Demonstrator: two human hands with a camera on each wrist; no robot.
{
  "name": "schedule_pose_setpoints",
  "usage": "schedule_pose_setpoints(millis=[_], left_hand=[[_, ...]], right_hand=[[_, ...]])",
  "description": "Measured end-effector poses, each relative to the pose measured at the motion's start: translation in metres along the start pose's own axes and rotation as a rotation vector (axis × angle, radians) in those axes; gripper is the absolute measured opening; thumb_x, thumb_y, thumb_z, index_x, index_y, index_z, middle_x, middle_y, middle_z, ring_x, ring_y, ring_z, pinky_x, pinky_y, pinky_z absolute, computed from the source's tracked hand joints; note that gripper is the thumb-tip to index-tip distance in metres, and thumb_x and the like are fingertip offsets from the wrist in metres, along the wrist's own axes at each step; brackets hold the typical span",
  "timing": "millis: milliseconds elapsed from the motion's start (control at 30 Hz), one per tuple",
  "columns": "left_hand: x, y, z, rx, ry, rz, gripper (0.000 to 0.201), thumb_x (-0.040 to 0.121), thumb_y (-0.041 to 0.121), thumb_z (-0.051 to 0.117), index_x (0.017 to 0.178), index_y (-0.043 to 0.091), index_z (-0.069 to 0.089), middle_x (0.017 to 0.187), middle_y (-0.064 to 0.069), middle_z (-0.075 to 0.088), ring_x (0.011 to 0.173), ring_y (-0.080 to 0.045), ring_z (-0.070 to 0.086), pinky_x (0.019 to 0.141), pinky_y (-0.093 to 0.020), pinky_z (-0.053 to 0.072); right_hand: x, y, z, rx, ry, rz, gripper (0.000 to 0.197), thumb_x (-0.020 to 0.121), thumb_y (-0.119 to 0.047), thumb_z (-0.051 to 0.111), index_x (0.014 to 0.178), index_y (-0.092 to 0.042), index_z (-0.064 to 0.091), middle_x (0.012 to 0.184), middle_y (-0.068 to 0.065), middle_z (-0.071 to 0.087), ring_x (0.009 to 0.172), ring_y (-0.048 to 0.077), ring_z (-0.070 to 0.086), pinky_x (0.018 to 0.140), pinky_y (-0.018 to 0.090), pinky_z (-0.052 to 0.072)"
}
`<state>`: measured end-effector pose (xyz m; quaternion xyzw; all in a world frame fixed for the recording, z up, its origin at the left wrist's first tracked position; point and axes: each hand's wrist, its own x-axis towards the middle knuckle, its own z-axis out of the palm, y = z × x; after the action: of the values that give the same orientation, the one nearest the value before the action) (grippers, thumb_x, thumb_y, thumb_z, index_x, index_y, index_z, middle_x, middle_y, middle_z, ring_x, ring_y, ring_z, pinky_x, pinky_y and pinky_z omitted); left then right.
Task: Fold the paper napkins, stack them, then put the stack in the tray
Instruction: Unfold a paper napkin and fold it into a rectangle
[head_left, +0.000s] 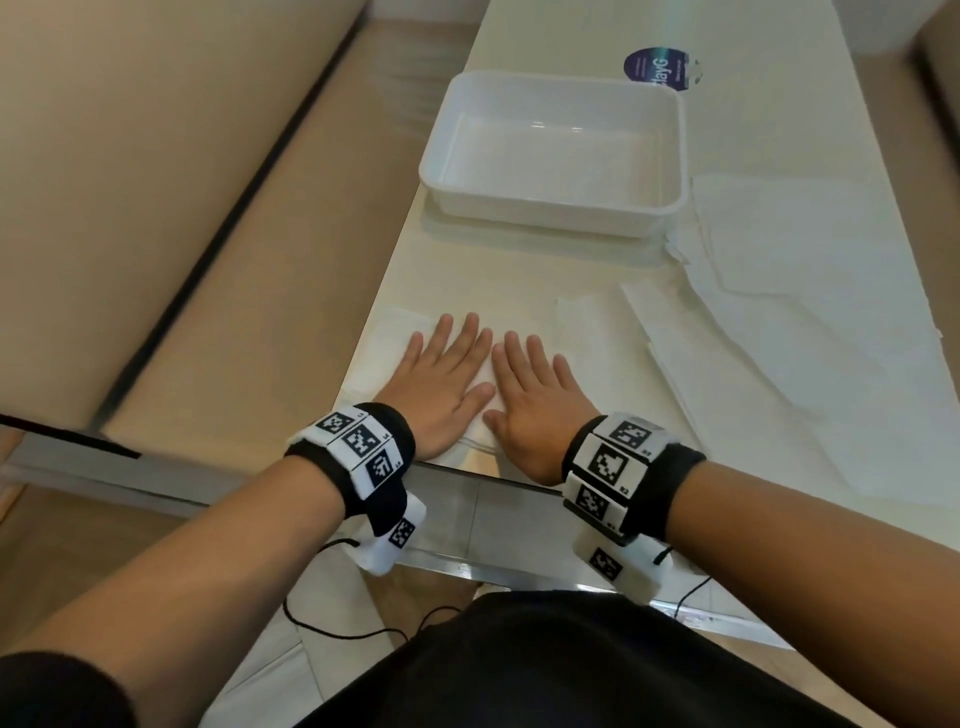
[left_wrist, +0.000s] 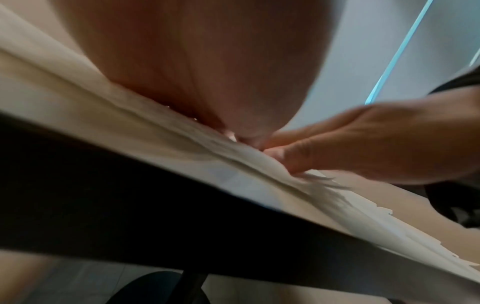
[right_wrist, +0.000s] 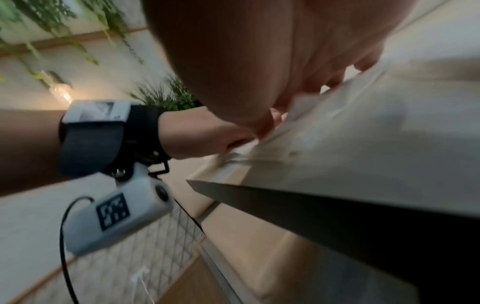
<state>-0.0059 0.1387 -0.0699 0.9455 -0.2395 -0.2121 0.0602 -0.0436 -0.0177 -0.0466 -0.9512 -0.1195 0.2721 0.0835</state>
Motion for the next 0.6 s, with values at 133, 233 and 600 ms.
schedule_pose_setpoints(millis=[133, 233, 600], left_hand=[[-0.001, -0.015, -0.003, 0.033, -0.010, -0.039, 0.067, 0.097, 0.059, 0.012, 0.151, 0.029, -0.016, 0.157, 0.009, -0.027, 0.144, -0.014, -0.028, 0.117, -0.044, -0.016], [-0.006, -0.033, -0.005, 0.018, 0.001, -0.115, 0.070, 0.094, 0.064, 0.010, 0.150, 0.032, -0.017, 0.156, 0.010, -0.029, 0.143, -0.011, -0.029, 0.116, -0.046, -0.018], [-0.009, -0.046, -0.012, 0.026, 0.038, -0.270, 0.081, 0.085, 0.077, 0.008, 0.151, 0.035, -0.012, 0.159, 0.002, -0.023, 0.144, -0.022, -0.028, 0.116, -0.049, -0.018]], right_hand=[[-0.003, 0.010, 0.007, 0.001, 0.015, 0.023, 0.076, 0.098, -0.054, 0.019, 0.147, -0.013, -0.023, 0.153, 0.006, -0.032, 0.142, 0.024, -0.028, 0.118, 0.041, -0.012], [-0.005, 0.016, 0.009, 0.005, 0.012, 0.034, 0.083, 0.095, -0.061, 0.020, 0.145, -0.014, -0.026, 0.152, 0.005, -0.035, 0.141, 0.024, -0.030, 0.117, 0.040, -0.013], [-0.005, 0.016, 0.009, -0.007, 0.027, 0.037, 0.084, 0.095, -0.062, 0.020, 0.146, -0.012, -0.024, 0.153, 0.008, -0.033, 0.142, 0.027, -0.028, 0.118, 0.041, -0.014]])
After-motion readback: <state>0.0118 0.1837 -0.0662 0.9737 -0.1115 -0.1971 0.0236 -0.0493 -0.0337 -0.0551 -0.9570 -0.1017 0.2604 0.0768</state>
